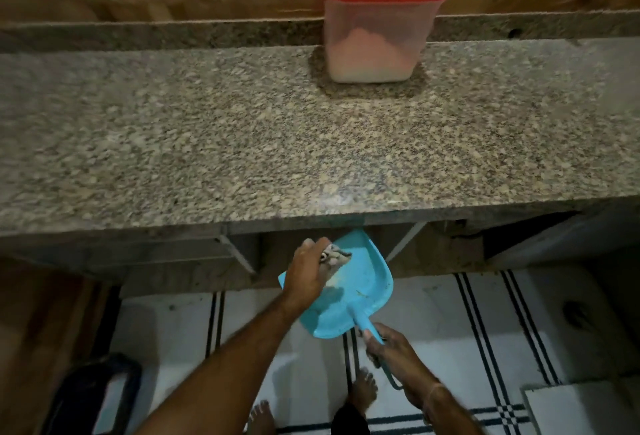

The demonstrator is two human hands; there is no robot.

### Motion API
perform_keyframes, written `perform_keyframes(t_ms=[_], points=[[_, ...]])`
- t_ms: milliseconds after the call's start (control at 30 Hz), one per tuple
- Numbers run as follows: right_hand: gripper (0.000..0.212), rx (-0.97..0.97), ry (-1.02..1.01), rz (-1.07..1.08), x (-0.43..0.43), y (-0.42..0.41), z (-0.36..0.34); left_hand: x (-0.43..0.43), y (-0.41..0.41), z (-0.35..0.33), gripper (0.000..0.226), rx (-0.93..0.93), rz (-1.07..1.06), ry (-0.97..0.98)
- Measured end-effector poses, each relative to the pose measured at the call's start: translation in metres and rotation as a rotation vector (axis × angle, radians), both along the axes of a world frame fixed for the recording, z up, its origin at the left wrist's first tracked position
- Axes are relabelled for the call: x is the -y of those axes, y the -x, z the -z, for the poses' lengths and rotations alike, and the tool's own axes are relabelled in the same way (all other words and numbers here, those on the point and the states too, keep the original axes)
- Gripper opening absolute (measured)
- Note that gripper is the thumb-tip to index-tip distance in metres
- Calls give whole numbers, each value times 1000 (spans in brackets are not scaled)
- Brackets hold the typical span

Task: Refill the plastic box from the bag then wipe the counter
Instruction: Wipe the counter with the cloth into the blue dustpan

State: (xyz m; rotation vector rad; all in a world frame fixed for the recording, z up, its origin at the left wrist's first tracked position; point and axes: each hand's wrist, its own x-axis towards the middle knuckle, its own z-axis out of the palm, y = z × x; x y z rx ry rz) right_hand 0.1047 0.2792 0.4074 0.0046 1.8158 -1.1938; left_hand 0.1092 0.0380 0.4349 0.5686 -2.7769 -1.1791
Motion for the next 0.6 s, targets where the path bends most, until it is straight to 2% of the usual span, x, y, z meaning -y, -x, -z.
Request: perform_keyframes(t_ms=[133, 167, 367, 500, 600], points=[[29, -15, -8, -145, 56, -43, 3, 49, -81, -11, 2, -15, -482, -479], [27, -24, 7, -191, 75, -56, 3, 65, -107, -14, 7, -12, -614, -585], [35, -16, 53, -543, 199, -155, 8, 155, -290, 0, 12, 8, -1125, -749], [29, 17, 24, -751, 268, -224, 25, 183, -401, 19, 38, -88, -1470, -838], [36, 28, -33, -874, 316, -271, 54, 192, -475, 48, 43, -223, -1682, -989]])
